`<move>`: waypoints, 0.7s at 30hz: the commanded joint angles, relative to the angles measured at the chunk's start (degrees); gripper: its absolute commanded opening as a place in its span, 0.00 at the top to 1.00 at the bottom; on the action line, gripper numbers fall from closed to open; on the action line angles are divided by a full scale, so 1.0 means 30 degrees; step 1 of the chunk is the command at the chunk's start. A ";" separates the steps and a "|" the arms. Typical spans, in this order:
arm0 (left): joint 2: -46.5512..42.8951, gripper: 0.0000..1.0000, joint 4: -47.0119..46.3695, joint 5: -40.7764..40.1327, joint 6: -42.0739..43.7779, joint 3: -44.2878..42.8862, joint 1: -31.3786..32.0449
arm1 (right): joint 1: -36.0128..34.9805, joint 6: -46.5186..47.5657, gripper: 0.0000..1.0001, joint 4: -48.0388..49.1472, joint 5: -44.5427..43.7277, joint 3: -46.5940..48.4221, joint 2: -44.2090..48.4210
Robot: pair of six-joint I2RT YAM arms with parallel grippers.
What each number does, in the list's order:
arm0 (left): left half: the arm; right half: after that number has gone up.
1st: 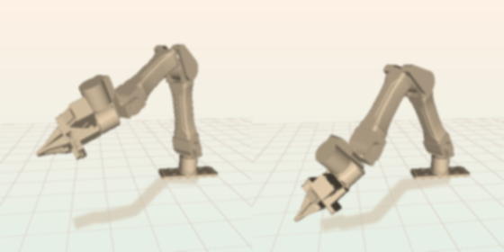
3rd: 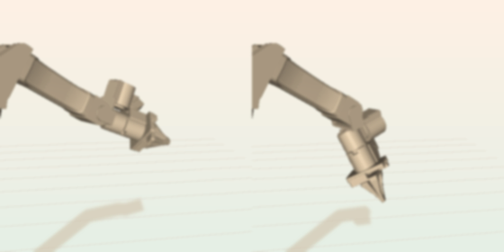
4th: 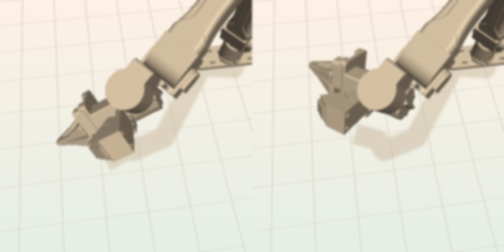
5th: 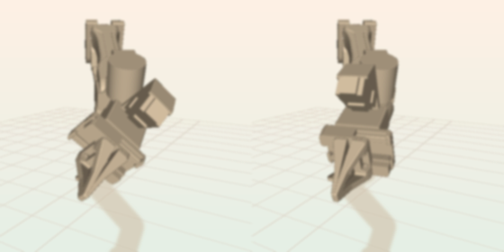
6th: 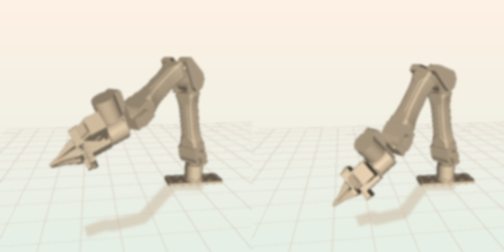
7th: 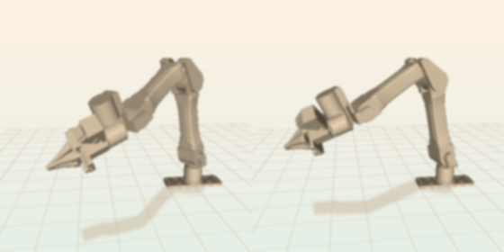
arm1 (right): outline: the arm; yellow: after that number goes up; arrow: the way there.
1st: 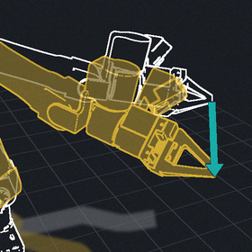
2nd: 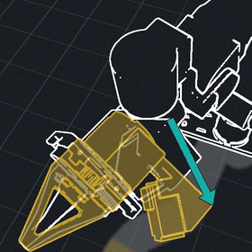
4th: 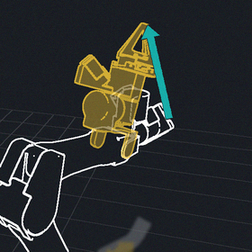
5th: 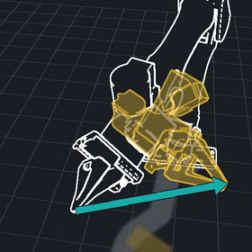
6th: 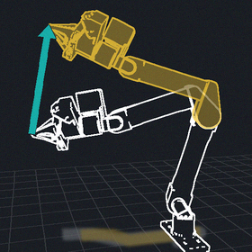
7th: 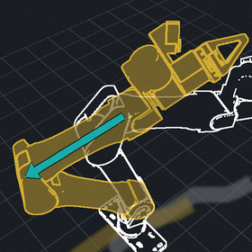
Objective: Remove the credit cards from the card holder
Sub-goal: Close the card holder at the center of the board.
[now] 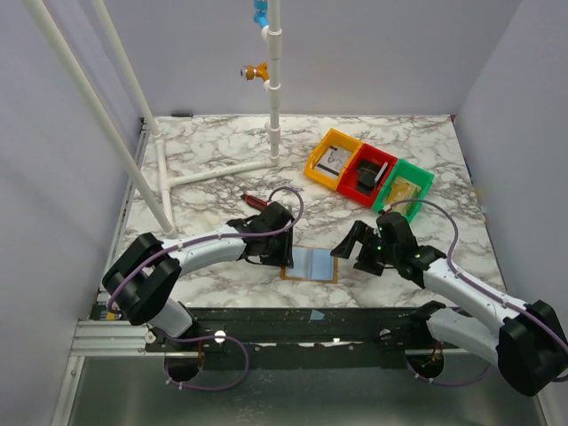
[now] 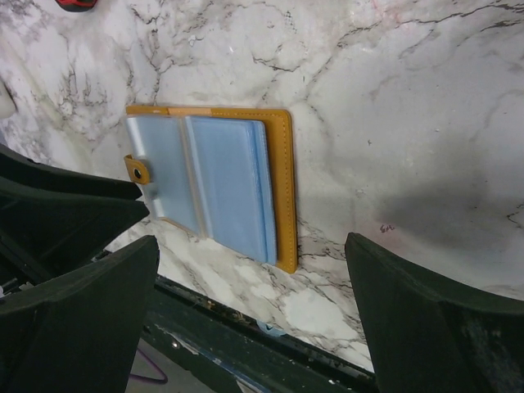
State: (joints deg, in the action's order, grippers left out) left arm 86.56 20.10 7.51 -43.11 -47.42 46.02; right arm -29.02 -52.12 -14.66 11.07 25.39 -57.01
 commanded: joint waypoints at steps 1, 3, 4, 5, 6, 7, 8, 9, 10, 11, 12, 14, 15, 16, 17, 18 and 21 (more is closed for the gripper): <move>-0.0498 0.63 0.1330 -0.2104 0.0228 0.0029 0.0251 | 0.0004 -0.0364 0.02 0.1488 0.0755 -0.0587 -0.0451; -0.0565 0.63 0.1568 -0.2340 0.0224 0.0099 0.0277 | 0.0011 -0.0363 0.02 0.1700 0.0829 -0.0767 -0.0598; -0.0565 0.64 0.1717 -0.2857 0.0243 0.0088 0.0290 | 0.0011 -0.0405 0.03 0.1774 0.0822 -0.0840 -0.0692; -0.0532 0.64 0.1766 -0.2954 0.0322 0.0103 0.0304 | 0.0008 -0.0381 0.03 0.1857 0.0859 -0.0914 -0.0748; -0.0552 0.64 0.1677 -0.3011 0.0363 0.0172 0.0332 | 0.0009 -0.0411 0.03 0.1965 0.0878 -0.0982 -0.0817; -0.0489 0.64 0.1599 -0.3006 0.0389 0.0241 0.0357 | 0.0019 -0.0454 0.03 0.2055 0.0906 -0.1042 -0.0874; -0.0410 0.64 0.1470 -0.2999 0.0469 0.0277 0.0383 | 0.0023 -0.0469 0.04 0.2221 0.0911 -0.1101 -0.0934; -0.0335 0.64 0.1402 -0.3023 0.0484 0.0279 0.0407 | 0.0002 -0.0513 0.04 0.2350 0.0953 -0.1137 -0.0996; -0.0237 0.64 0.1286 -0.3008 0.0550 0.0292 0.0444 | -0.0012 -0.0525 0.04 0.2455 0.0968 -0.1166 -0.1064; -0.0177 0.65 0.1155 -0.2909 0.0583 0.0305 0.0462 | 0.0000 -0.0535 0.04 0.2535 0.0997 -0.1175 -0.1138; -0.0172 0.65 0.0922 -0.2793 0.0572 0.0362 0.0508 | -0.0016 -0.0537 0.04 0.2604 0.1029 -0.1196 -0.1240; -0.0104 0.65 0.0559 -0.2600 0.0488 0.0454 0.0539 | -0.0025 -0.0619 0.05 0.2845 0.1136 -0.1253 -0.1426; -0.0003 0.65 0.0509 -0.2562 0.0416 0.0455 0.0540 | -0.0022 -0.0642 0.05 0.2992 0.1198 -0.1284 -0.1508; 0.0093 0.66 0.0493 -0.2638 0.0346 0.0455 0.0535 | -0.0049 -0.0717 0.06 0.3207 0.1286 -0.1362 -0.1647; 0.0230 0.67 0.0501 -0.2739 0.0219 0.0482 0.0539 | -0.0055 -0.0774 0.06 0.3402 0.1344 -0.1451 -0.1771; 0.0302 0.69 0.0508 -0.2884 0.0116 0.0499 0.0539 | -0.0098 -0.0838 0.07 0.3592 0.1405 -0.1529 -0.1884; 0.0434 0.72 0.0349 -0.3167 -0.0297 0.0713 0.0539 | -0.0221 -0.1013 0.07 0.4061 0.1564 -0.1672 -0.2297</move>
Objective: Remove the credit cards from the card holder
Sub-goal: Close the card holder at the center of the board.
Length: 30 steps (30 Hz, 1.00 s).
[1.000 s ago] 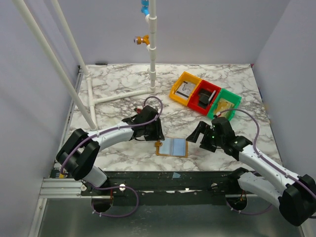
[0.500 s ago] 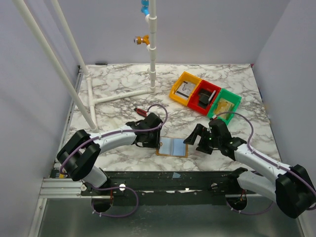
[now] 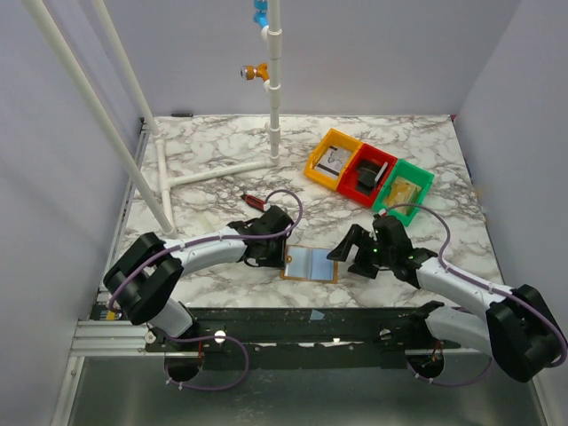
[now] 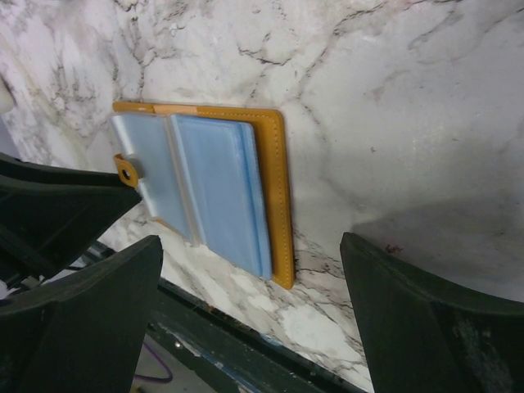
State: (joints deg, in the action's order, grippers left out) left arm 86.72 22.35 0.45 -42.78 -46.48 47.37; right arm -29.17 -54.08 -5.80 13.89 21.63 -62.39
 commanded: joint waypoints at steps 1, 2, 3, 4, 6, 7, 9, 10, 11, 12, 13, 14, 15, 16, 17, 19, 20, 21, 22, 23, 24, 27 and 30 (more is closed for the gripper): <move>0.0456 0.74 -0.0471 -0.0823 -0.0509 0.0434 0.0089 | -0.0187 -0.0433 0.07 0.1374 0.0770 -0.0517 -0.0603; 0.0545 0.75 -0.0477 -0.0874 -0.0656 0.0434 0.0087 | -0.0209 -0.0581 0.08 0.1632 0.0883 -0.0598 -0.0760; 0.0662 0.77 -0.0503 -0.0883 -0.0800 0.0434 0.0087 | -0.0224 -0.0727 0.08 0.1779 0.1079 -0.0695 -0.0911; 0.0780 0.79 -0.0567 -0.0867 -0.0900 0.0462 0.0087 | -0.0237 -0.0845 0.08 0.2427 0.1267 -0.0783 -0.1088; 0.0956 0.84 -0.0708 -0.0741 -0.1092 0.0493 0.0087 | -0.0290 -0.1088 0.08 0.3061 0.1566 -0.0935 -0.1454; 0.1069 0.86 -0.0760 -0.0659 -0.1185 0.0508 0.0087 | -0.0311 -0.1207 0.08 0.3220 0.1721 -0.0994 -0.1645; 0.1265 0.90 -0.0866 -0.0507 -0.1254 0.0522 0.0087 | -0.0375 -0.1385 0.08 0.3556 0.1942 -0.1070 -0.1941; 0.1331 0.93 -0.0915 -0.0420 -0.1302 0.0537 0.0087 | -0.0413 -0.1518 0.08 0.3764 0.2081 -0.1150 -0.2023; 0.1424 0.94 -0.0945 -0.0343 -0.1366 0.0554 0.0087 | -0.0392 -0.1631 0.08 0.3981 0.2215 -0.1199 -0.2107; 0.1482 0.95 -0.0971 -0.0276 -0.1379 0.0555 0.0088 | -0.0413 -0.1759 0.08 0.4225 0.2383 -0.1274 -0.2205; 0.1504 0.97 -0.0975 -0.0210 -0.1398 0.0552 0.0087 | -0.0410 -0.1901 0.08 0.4438 0.2537 -0.1305 -0.2293; 0.1540 0.99 -0.1003 -0.0182 -0.1386 0.0552 0.0087 | -0.0413 -0.2097 0.08 0.4704 0.2700 -0.1349 -0.2383; 0.1586 1.00 -0.1004 -0.0153 -0.1402 0.0552 0.0087 | -0.0414 -0.2260 0.08 0.4860 0.2838 -0.1335 -0.2424; 0.1613 1.00 -0.1004 -0.0170 -0.1394 0.0573 0.0095 | -0.0388 -0.2449 0.08 0.5069 0.2968 -0.1321 -0.2412; 0.1633 1.00 -0.1004 -0.0152 -0.1410 0.0595 0.0087 | -0.0413 -0.2629 0.08 0.5282 0.3096 -0.1293 -0.2323; 0.1640 1.00 -0.1034 0.0310 -0.1396 0.0665 0.0089 | -0.0414 -0.3101 0.08 0.5653 0.3271 -0.1262 -0.1937; 0.1665 1.00 -0.1005 0.0368 -0.1389 0.0669 0.0087 | -0.0407 -0.3360 0.08 0.5822 0.3349 -0.1233 -0.1625; 0.1672 1.00 -0.1001 0.0385 -0.1408 0.0683 0.0103 | -0.0414 -0.3573 0.08 0.6013 0.3416 -0.1204 -0.1399; 0.1645 1.00 -0.1030 0.0400 -0.1392 0.0725 0.0116 | -0.0409 -0.3932 0.08 0.6182 0.3503 -0.1183 -0.1101; 0.1632 1.00 -0.1033 0.0380 -0.1404 0.0778 0.0117 | -0.0414 -0.4168 0.08 0.6341 0.3555 -0.1123 -0.0842; 0.1648 1.00 -0.1032 0.0378 -0.1403 0.0808 0.0117 | -0.0414 -0.4430 0.08 0.6609 0.3665 -0.1138 -0.0643; 0.1675 1.00 -0.1019 0.0376 -0.1433 0.0880 0.0161 | -0.0407 -0.5272 0.08 0.7543 0.3916 -0.1338 -0.0040; 0.1728 1.00 -0.1061 0.0362 -0.1496 0.0895 0.0247 | -0.0414 -0.5917 0.08 0.8614 0.4018 -0.1751 0.0195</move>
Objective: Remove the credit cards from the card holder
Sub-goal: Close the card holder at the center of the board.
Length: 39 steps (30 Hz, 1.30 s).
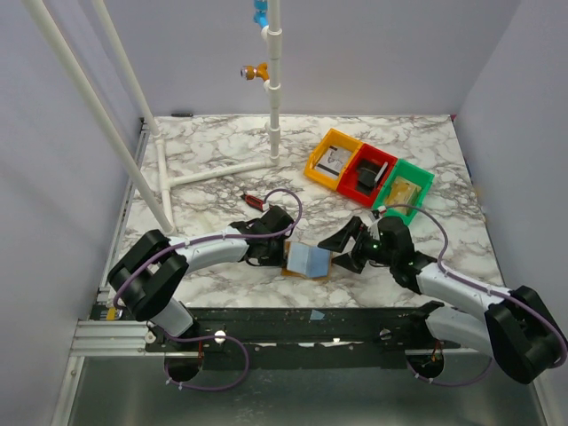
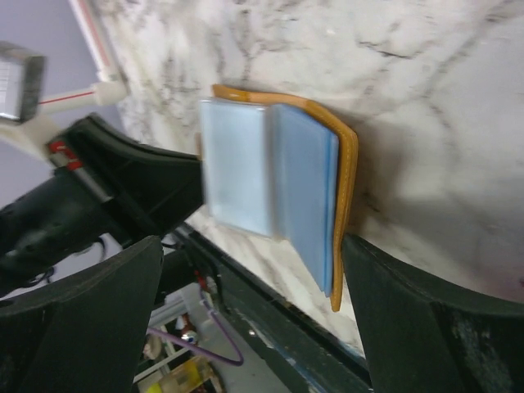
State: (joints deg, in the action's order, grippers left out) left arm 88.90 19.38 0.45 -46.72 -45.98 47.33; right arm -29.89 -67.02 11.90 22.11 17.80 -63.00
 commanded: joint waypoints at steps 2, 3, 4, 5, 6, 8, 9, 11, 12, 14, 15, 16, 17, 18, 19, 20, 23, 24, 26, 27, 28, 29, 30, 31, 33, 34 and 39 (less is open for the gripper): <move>0.1017 1.00 -0.0129 0.0360 -0.0200 0.0736 0.0333 | -0.0152 -0.1779 0.08 0.3446 0.1542 -0.0629 0.0005; 0.1082 1.00 -0.0123 0.0372 -0.0205 0.0710 0.0362 | -0.0170 -0.1891 0.08 0.3939 0.1737 -0.0697 -0.0383; 0.1094 1.00 -0.0130 0.0392 -0.0228 0.0706 0.0365 | -0.0172 -0.2051 0.08 0.4485 0.1955 -0.0783 -0.0666; 0.1106 1.00 -0.0131 0.0404 -0.0245 0.0680 0.0396 | -0.0170 -0.2234 0.08 0.5091 0.2107 -0.0912 -0.0972; 0.1119 1.00 -0.0131 0.0404 -0.0245 0.0666 0.0423 | -0.0171 -0.2345 0.08 0.5469 0.2202 -0.0952 -0.1214; 0.1105 1.00 -0.0116 0.0385 -0.0248 0.0648 0.0481 | -0.0162 -0.2362 0.08 0.5798 0.2211 -0.0897 -0.1614; 0.1116 1.00 -0.0156 0.0425 -0.0252 0.0648 0.0505 | -0.0173 -0.2357 0.08 0.5922 0.2212 -0.0825 -0.1804; 0.1127 1.00 -0.0207 0.0494 -0.0281 0.0648 0.0567 | -0.0171 -0.2290 0.08 0.6008 0.2185 -0.0598 -0.2124; 0.1123 1.00 -0.0217 0.0524 -0.0300 0.0648 0.0596 | -0.0174 -0.2259 0.08 0.6109 0.2181 -0.0459 -0.2333; 0.1154 1.00 -0.0237 0.0550 -0.0337 0.0619 0.0629 | -0.0174 -0.2261 0.09 0.6335 0.2181 -0.0195 -0.2742; 0.1135 1.00 -0.0273 0.0573 -0.0364 0.0647 0.0650 | -0.0228 -0.2213 0.09 0.6399 0.2153 -0.0040 -0.2891; 0.1125 1.00 -0.0304 0.0583 -0.0411 0.0648 0.0658 | -0.0250 -0.2187 0.09 0.6454 0.2110 0.0105 -0.3124; 0.1113 1.00 -0.0335 0.0611 -0.0482 0.0649 0.0666 | -0.0312 -0.2187 0.09 0.6513 0.2069 0.0254 -0.3304; 0.1071 1.00 -0.0363 0.0626 -0.0563 0.0676 0.0687 | -0.0362 -0.2155 0.09 0.6599 0.2073 0.0380 -0.3541; 0.1000 1.00 -0.0486 0.0712 -0.0659 0.0728 0.0674 | -0.0398 -0.2151 0.08 0.6688 0.2050 0.0519 -0.3754; 0.0924 1.00 -0.0602 0.0782 -0.0777 0.0764 0.0673 | -0.0435 -0.2165 0.09 0.6737 0.2013 0.0630 -0.3945; 0.0744 1.00 -0.1046 0.1120 -0.1313 0.0962 0.0661 | -0.0560 -0.2097 0.09 0.6999 0.1919 0.0908 -0.4588; 0.0693 1.00 -0.1241 0.1259 -0.1407 0.1026 0.0662 | -0.0633 -0.2122 0.09 0.7083 0.1892 0.1015 -0.4815; 0.0728 1.00 -0.1390 0.1345 -0.1622 0.1112 0.0670 | -0.0790 -0.2110 0.09 0.7252 0.1848 0.1250 -0.5263; 0.0730 1.00 -0.1487 0.1372 -0.1703 0.1169 0.0672 | -0.0856 -0.2078 0.09 0.7281 0.1790 0.1366 -0.5498; 0.0740 1.00 -0.1607 0.1351 -0.1781 0.1258 0.0663 | -0.0946 -0.2026 0.09 0.7311 0.1729 0.1511 -0.5730; 0.0743 1.00 -0.1682 0.1345 -0.1882 0.1331 0.0659 | -0.0985 -0.1957 0.09 0.7340 0.1666 0.1614 -0.5926; 0.0745 1.00 -0.1792 0.1345 -0.1955 0.1419 0.0659 | -0.1047 -0.1911 0.09 0.7342 0.1576 0.1744 -0.6210; 0.0744 1.00 -0.1871 0.1345 -0.2070 0.1478 0.0662 | -0.1081 -0.1844 0.09 0.7364 0.1513 0.1788 -0.6413; 0.0701 1.00 -0.2073 0.1349 -0.2306 0.1605 0.0659 | -0.1162 -0.1829 0.09 0.7537 0.1453 0.1804 -0.6938; 0.0702 1.00 -0.2106 0.1326 -0.2420 0.1640 0.0658 | -0.1180 -0.1828 0.09 0.7650 0.1427 0.1758 -0.7218; 0.0414 1.00 -0.2211 0.0985 -0.2880 0.1805 0.0662 | -0.1426 -0.1389 0.10 0.6998 0.1051 0.1827 -0.8149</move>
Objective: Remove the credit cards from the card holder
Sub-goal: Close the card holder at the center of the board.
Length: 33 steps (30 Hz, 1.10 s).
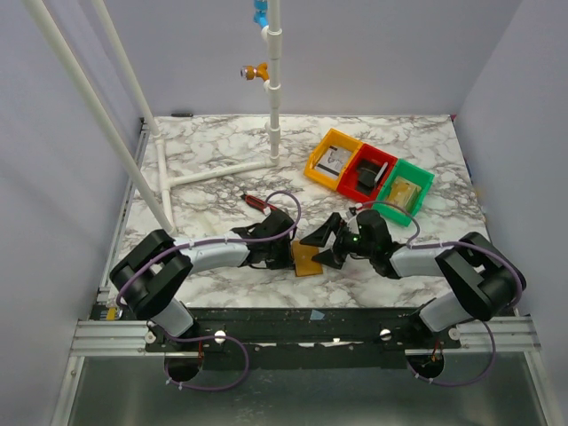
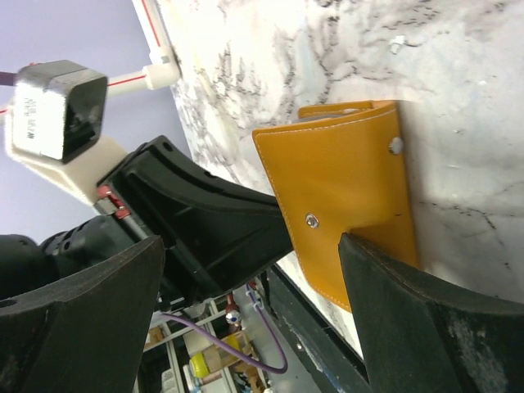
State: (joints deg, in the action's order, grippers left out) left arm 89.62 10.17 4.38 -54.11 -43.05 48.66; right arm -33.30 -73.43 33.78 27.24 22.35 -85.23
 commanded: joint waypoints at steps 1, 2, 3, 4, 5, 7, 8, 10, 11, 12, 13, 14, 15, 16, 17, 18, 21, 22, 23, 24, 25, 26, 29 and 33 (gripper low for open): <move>0.0050 1.00 0.0906 -0.0452 -0.0436 0.0843 0.0189 | -0.0368 0.0814 0.10 -0.0449 -0.0793 0.0342 -0.0837; -0.0044 1.00 0.0968 -0.0618 -0.0494 0.0886 0.0163 | -0.0434 0.0844 0.10 -0.0549 -0.0924 0.0346 -0.0927; -0.0201 1.00 0.1002 -0.0769 -0.0534 0.0942 0.0141 | -0.0456 0.0855 0.10 -0.0634 -0.1037 0.0342 -0.1010; -0.0307 1.00 0.0985 -0.0862 -0.0571 0.1029 0.0101 | -0.0508 0.0874 0.10 -0.0732 -0.1173 0.0321 -0.1104; -0.0391 1.00 0.0989 -0.0924 -0.0595 0.1060 0.0000 | -0.0548 0.0888 0.10 -0.0742 -0.1219 0.0287 -0.1210; -0.0625 0.99 0.0998 -0.1075 -0.0655 0.1184 -0.0128 | -0.0644 0.0861 0.10 -0.0826 -0.1375 0.0230 -0.1325; -0.0778 0.98 0.0923 -0.1084 -0.0630 0.1266 -0.0187 | -0.0656 0.0841 0.10 -0.0859 -0.1469 0.0183 -0.1382; -0.1004 0.97 0.1046 -0.1247 -0.0626 0.1330 -0.0280 | -0.0705 0.0834 0.10 -0.0939 -0.1609 0.0110 -0.1411; -0.1116 0.97 0.1061 -0.1281 -0.0605 0.1369 -0.0327 | -0.0733 0.0820 0.10 -0.1094 -0.1703 0.0094 -0.1399; -0.1277 0.97 0.1166 -0.1307 -0.0597 0.1396 -0.0364 | -0.0758 0.0818 0.10 -0.1198 -0.1822 0.0109 -0.1410; -0.1416 0.96 0.1256 -0.1313 -0.0583 0.1425 -0.0413 | -0.0769 0.0833 0.10 -0.1336 -0.1907 0.0109 -0.1374; -0.1618 0.96 0.1379 -0.1311 -0.0554 0.1455 -0.0472 | -0.0818 0.0834 0.10 -0.1449 -0.2044 0.0109 -0.1334; -0.1821 0.94 0.1481 -0.1299 -0.0539 0.1509 -0.0503 | -0.0846 0.0830 0.10 -0.1607 -0.2196 0.0105 -0.1299; -0.2085 0.94 0.1634 -0.1547 -0.0539 0.1571 -0.0587 | -0.0853 0.0831 0.10 -0.1637 -0.2221 0.0081 -0.1266; -0.2384 0.93 0.1755 -0.1807 -0.0517 0.1630 -0.0670 | -0.0848 0.0772 0.10 -0.1650 -0.2274 0.0039 -0.1264; -0.2625 0.93 0.1888 -0.1905 -0.0495 0.1690 -0.0783 | -0.0852 0.0717 0.10 -0.1625 -0.2331 -0.0004 -0.1198; -0.3726 0.92 0.2410 -0.2139 -0.0321 0.1780 -0.1067 | -0.0853 0.0656 0.10 -0.1605 -0.2402 0.0070 -0.1128; -0.4132 0.92 0.2559 -0.2261 -0.0221 0.1808 -0.1180 | -0.0846 0.0658 0.10 -0.1670 -0.2390 0.0176 -0.1095; -0.4651 0.92 0.2760 -0.2349 -0.0119 0.1783 -0.1296 | -0.0850 0.0631 0.10 -0.1708 -0.2345 0.0289 -0.0999; -0.5139 0.91 0.3006 -0.2500 0.0063 0.1703 -0.1378 | -0.0853 0.0629 0.10 -0.1736 -0.2240 0.0432 -0.0956; -0.5569 0.91 0.3344 -0.2644 0.0267 0.1582 -0.1466 | -0.0850 0.0650 0.10 -0.1822 -0.2147 0.0657 -0.0805; -0.6064 0.91 0.3649 -0.2811 0.0468 0.1414 -0.1527 | -0.0857 0.0703 0.09 -0.2017 -0.2091 0.0978 -0.0622; -0.7452 0.89 0.4408 -0.3019 0.1135 0.0908 -0.1869 | -0.0853 0.1356 0.08 -0.3494 -0.2012 0.2367 0.0272; -0.9442 0.80 0.5370 -0.3157 0.2077 0.0016 -0.2443 | -0.0853 0.2916 0.03 -0.6504 -0.2832 0.4758 0.2064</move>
State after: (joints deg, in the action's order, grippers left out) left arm 66.89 21.89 -2.52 -52.18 -39.35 42.92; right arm -35.57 -70.17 23.64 22.52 29.89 -84.53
